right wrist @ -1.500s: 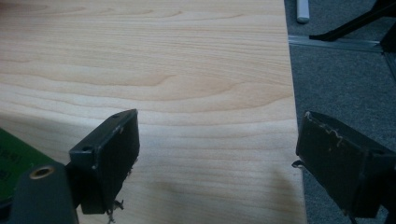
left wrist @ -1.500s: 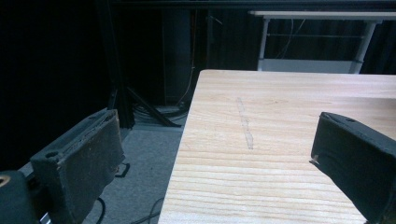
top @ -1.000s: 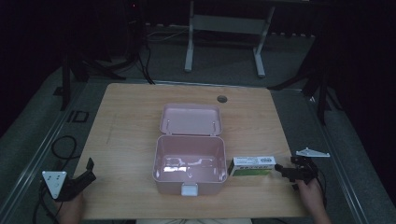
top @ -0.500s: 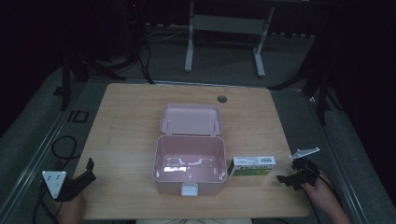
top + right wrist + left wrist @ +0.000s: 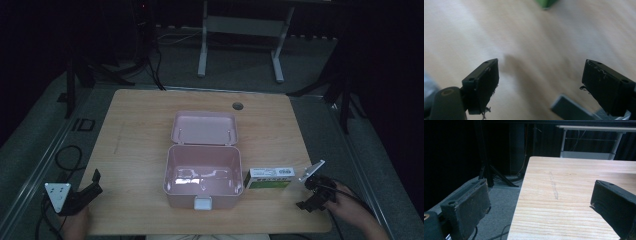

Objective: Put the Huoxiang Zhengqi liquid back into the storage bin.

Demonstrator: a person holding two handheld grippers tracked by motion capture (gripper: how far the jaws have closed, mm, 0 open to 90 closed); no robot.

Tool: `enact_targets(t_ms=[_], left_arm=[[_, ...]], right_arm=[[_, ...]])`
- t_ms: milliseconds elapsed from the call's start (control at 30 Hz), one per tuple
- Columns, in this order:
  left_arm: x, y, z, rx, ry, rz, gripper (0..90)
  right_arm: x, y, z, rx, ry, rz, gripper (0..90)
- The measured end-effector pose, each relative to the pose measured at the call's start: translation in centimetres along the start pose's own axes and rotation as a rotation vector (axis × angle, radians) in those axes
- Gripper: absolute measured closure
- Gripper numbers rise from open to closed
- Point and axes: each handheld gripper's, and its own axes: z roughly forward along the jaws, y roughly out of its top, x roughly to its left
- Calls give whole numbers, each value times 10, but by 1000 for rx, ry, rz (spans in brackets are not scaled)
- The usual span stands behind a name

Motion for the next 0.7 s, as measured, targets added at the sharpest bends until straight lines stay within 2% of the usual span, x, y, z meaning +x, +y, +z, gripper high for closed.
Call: enact_targets(t_ms=[133,233,267,333,400,467,500,533,700], left_arm=[[4,0,-1,-5,-4,-35,25],[4,0,0,-3,-4,-34,25],[4,0,0,-3,-4,-34,25],[3,0,0,-2,-4,-28,25],[1,0,0,2,-10,-13,25],[1,0,0,3,-11,-13,25],[2,0,0,3,-11,-15,25],[2,0,0,2,-12,-17,25],[2,0,0,2,-15,-16,25]], right_arm=[[12,6,1,48,64,-58,137],[19,11,0,69,95,-109,125],[19,11,0,69,95,-109,125],[26,13,-3,80,82,-156,112],[33,18,-5,98,112,-184,112],[35,19,-6,103,118,-199,113],[39,20,-6,113,116,-219,113],[45,23,-7,140,114,-265,119],[53,33,-10,175,112,-332,136]])
